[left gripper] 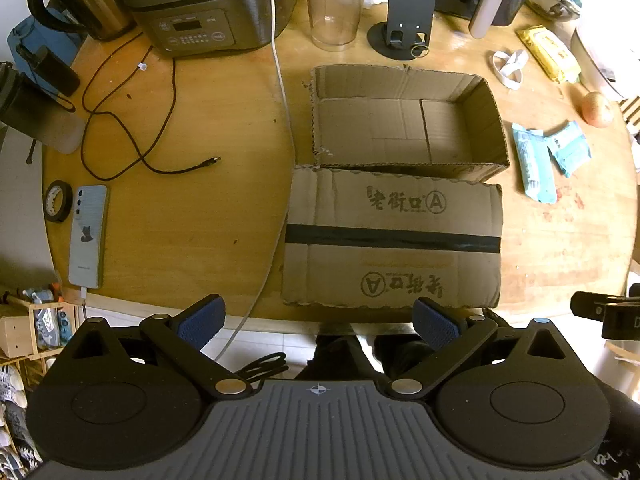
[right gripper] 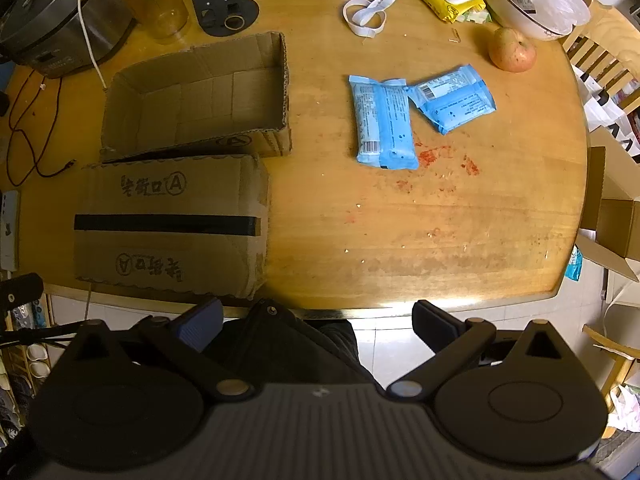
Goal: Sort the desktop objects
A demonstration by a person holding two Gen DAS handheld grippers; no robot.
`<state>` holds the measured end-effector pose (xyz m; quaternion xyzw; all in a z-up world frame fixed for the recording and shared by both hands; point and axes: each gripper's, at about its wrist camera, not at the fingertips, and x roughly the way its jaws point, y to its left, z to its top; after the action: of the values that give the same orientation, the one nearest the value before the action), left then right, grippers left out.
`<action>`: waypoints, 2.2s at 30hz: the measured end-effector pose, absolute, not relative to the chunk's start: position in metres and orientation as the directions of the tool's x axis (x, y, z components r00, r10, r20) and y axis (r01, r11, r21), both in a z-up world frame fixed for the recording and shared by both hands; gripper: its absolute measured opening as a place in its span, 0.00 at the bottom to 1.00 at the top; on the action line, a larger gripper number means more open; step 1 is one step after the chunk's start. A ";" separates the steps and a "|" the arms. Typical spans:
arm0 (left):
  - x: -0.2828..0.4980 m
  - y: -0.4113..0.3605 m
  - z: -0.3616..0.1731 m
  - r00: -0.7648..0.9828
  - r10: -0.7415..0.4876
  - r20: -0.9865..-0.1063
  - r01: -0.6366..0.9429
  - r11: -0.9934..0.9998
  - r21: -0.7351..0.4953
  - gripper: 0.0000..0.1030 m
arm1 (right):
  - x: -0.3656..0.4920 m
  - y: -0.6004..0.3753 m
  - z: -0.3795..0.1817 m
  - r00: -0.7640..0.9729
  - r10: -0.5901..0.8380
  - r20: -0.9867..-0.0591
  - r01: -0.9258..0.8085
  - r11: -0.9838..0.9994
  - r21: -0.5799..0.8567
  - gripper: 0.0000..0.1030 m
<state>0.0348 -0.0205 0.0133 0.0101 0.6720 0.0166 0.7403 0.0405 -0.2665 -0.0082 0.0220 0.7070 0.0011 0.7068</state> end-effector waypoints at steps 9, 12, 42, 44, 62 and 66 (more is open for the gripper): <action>0.039 -0.029 0.012 0.102 0.025 -0.994 -0.012 1.000 0.024 1.00 | 0.043 -0.275 -0.011 -0.001 0.032 -0.999 0.036 0.999 0.032 1.00; 0.039 -0.038 0.012 0.103 0.023 -0.994 -0.017 1.000 0.021 1.00 | 0.045 -0.278 -0.011 0.002 0.032 -1.000 0.035 0.999 0.032 1.00; 0.050 -0.079 0.009 0.107 0.000 -0.994 0.038 0.999 0.004 1.00 | 0.046 -0.320 -0.015 -0.006 0.039 -0.999 0.086 0.996 0.039 1.00; 0.051 -0.085 0.008 0.107 0.000 -0.994 0.043 0.999 0.005 1.00 | 0.045 -0.325 -0.016 -0.005 0.040 -0.999 0.090 0.995 0.039 1.00; 0.058 -0.113 0.007 0.096 -0.004 -0.995 0.087 0.996 0.005 1.00 | 0.040 -0.357 -0.016 -0.004 0.040 -0.999 0.140 0.989 0.039 1.00; 0.059 -0.122 0.007 0.095 -0.004 -0.995 0.102 0.995 0.005 1.00 | 0.039 -0.365 -0.017 -0.003 0.040 -0.999 0.154 0.987 0.039 1.00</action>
<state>0.0593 -0.1222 0.0068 0.0365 0.6715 -0.0361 0.7392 0.0385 -0.3649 -0.0169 0.0687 0.7069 -0.0407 0.7028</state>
